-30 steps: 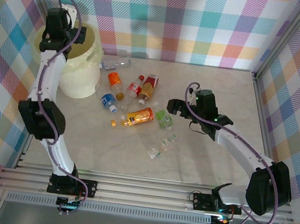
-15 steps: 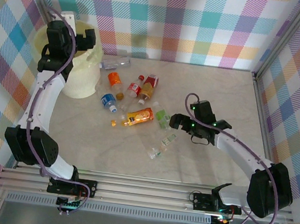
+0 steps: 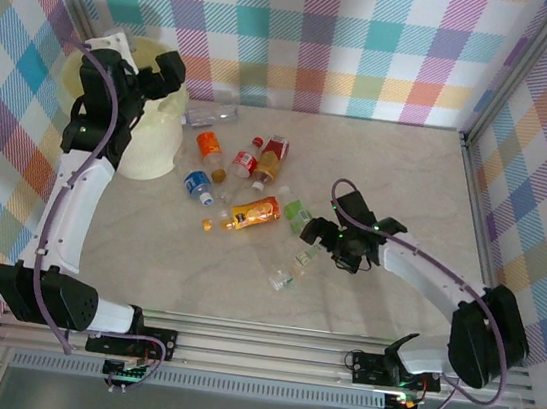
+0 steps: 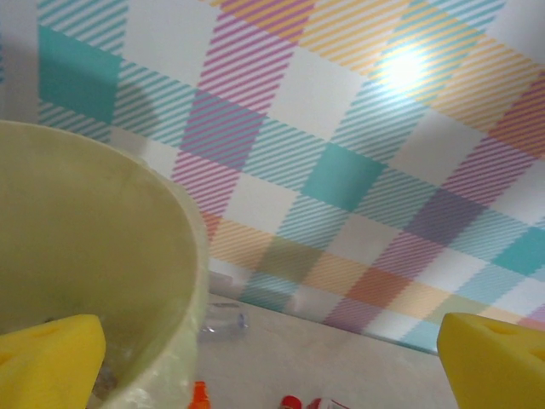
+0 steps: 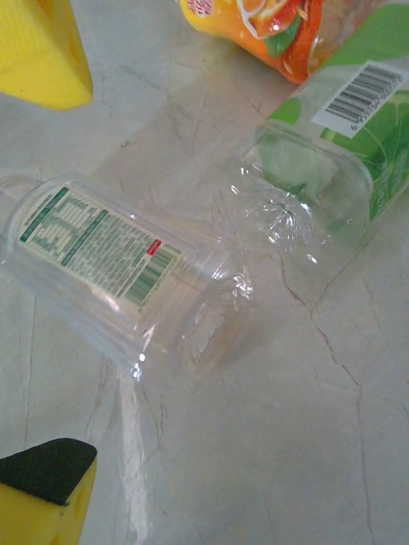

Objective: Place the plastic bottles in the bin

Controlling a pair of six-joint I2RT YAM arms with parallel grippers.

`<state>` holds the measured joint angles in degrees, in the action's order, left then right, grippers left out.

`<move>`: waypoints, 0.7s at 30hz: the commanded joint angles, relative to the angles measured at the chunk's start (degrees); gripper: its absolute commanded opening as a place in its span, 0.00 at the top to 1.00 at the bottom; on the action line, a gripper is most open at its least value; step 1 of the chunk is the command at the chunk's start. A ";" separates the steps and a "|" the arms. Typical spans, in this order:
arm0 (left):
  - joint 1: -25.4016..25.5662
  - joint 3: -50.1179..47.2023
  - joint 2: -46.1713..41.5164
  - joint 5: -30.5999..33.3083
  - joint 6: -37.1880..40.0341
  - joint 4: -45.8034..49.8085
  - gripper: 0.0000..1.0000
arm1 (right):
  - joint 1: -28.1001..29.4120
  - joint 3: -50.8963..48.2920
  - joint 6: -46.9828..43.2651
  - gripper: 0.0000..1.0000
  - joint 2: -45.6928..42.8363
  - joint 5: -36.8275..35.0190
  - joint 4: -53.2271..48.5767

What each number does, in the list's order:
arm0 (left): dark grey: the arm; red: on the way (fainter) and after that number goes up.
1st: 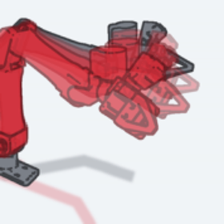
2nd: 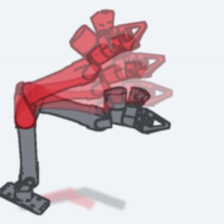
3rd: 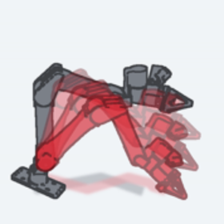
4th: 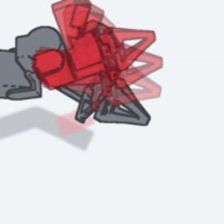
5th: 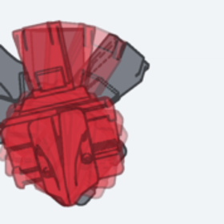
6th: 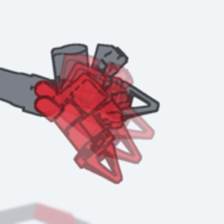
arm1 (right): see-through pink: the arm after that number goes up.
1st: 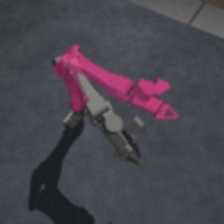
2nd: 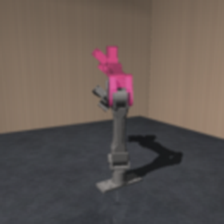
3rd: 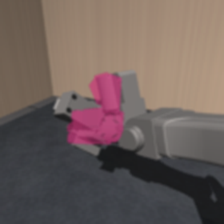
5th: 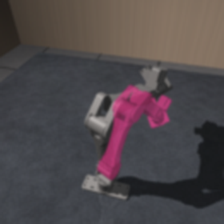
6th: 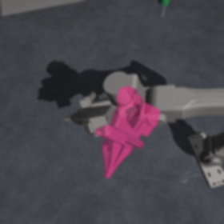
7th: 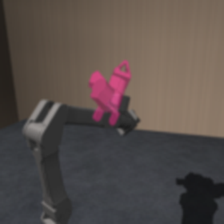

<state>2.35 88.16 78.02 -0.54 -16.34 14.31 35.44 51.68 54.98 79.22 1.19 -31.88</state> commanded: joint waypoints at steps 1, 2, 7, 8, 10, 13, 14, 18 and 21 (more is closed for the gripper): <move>0.99 -1.05 -1.75 -2.68 -1.42 3.44 0.00 | 2.41 3.58 6.50 0.00 3.99 -3.14 -3.11; 0.99 -1.04 -1.82 -3.54 -1.09 3.83 0.00 | 3.10 4.17 6.85 0.00 4.94 -3.61 -3.35; 1.02 -0.66 -1.92 -5.74 -0.64 6.21 0.00 | 4.68 6.24 8.31 0.01 9.62 -5.96 -4.21; 1.05 -0.71 -1.91 -6.25 -0.63 6.27 0.00 | 4.72 6.04 8.60 0.02 10.16 -6.08 -3.57; 1.08 -0.66 -1.98 -7.06 -0.26 6.62 0.00 | 4.81 5.79 8.91 0.04 11.76 -5.47 -2.01; 1.08 -0.88 -2.04 -9.25 0.97 6.74 0.00 | 4.80 6.15 8.94 0.07 14.32 -4.13 -1.35; 1.13 -1.12 -2.07 -10.00 1.38 6.61 0.00 | 4.78 6.07 9.12 0.07 14.87 -3.81 -1.11; 1.34 -1.48 -2.37 -12.11 2.21 6.72 0.00 | 4.72 5.89 8.97 0.14 15.33 -4.47 -0.83; 1.60 -1.63 -2.36 -12.63 2.53 7.03 0.00 | 4.72 5.67 8.56 0.18 15.35 -5.96 -1.28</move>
<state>3.11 87.22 77.38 -10.83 -15.18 21.04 39.99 56.69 63.02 94.63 -3.27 -32.56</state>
